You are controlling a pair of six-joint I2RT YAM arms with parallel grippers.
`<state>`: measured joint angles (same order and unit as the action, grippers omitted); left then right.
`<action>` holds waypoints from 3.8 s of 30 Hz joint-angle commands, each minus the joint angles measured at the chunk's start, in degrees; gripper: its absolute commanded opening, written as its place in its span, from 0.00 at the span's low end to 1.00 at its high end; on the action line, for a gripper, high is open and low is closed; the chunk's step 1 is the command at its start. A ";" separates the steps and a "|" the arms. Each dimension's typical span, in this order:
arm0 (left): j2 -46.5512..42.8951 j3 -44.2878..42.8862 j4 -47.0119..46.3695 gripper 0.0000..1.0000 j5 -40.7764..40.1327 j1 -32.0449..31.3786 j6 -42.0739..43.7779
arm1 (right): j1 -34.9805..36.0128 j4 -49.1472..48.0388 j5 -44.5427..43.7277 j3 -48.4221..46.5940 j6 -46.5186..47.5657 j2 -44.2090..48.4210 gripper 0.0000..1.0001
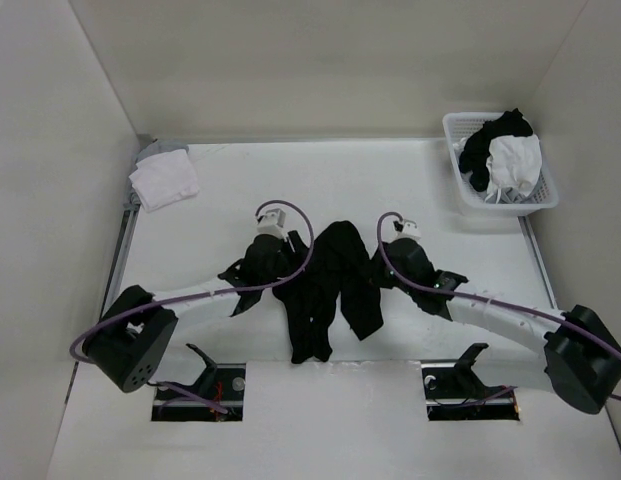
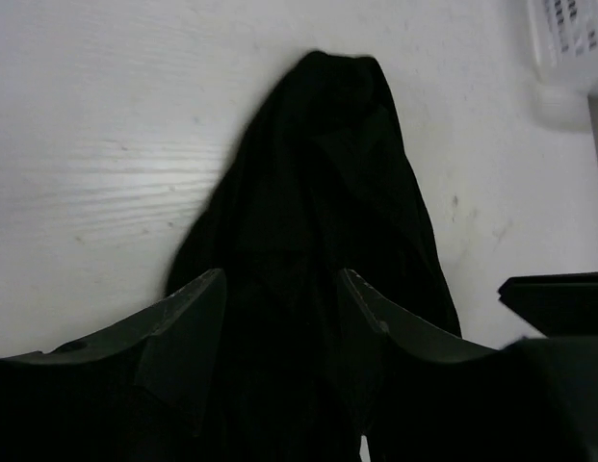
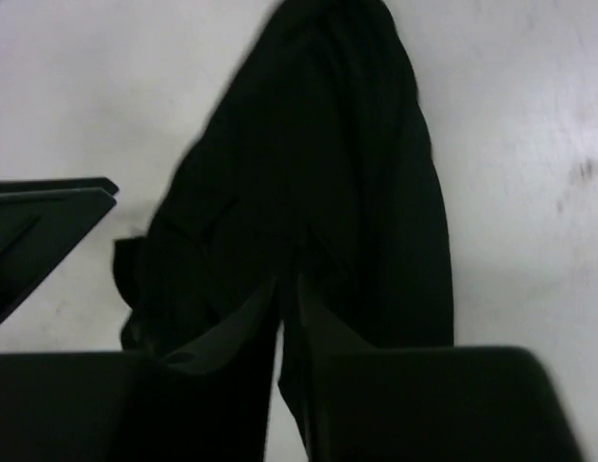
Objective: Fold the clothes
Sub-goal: Flatten the tank top out
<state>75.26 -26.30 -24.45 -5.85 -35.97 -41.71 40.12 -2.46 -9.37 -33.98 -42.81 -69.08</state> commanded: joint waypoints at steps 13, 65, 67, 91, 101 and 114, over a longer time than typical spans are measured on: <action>21.40 -22.64 6.16 0.46 -2.15 -6.44 -7.32 | 9.31 16.07 -14.63 14.46 -21.61 14.32 0.42; 12.81 -68.53 9.85 0.06 2.16 17.82 2.93 | -15.55 11.94 -1.62 -67.44 16.08 -6.51 0.02; 9.21 -65.29 10.47 0.07 -0.56 16.94 6.99 | -15.29 12.57 -1.18 -65.26 16.26 -4.76 0.02; -33.64 10.41 23.84 0.46 -23.79 3.65 -6.80 | -10.98 -0.97 3.92 13.85 -5.89 11.95 0.29; -15.59 7.76 20.67 0.44 -19.20 11.05 -8.21 | -5.19 6.15 -0.56 15.70 -8.52 19.16 0.47; -9.96 6.97 21.81 0.43 -19.20 12.81 -7.77 | -1.41 7.55 -3.20 17.98 -13.70 17.93 0.47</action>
<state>64.14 -17.78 -2.87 -25.82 -24.01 -49.34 37.89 4.62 -10.35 -16.73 -53.91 -51.81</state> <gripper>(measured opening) 0.431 0.471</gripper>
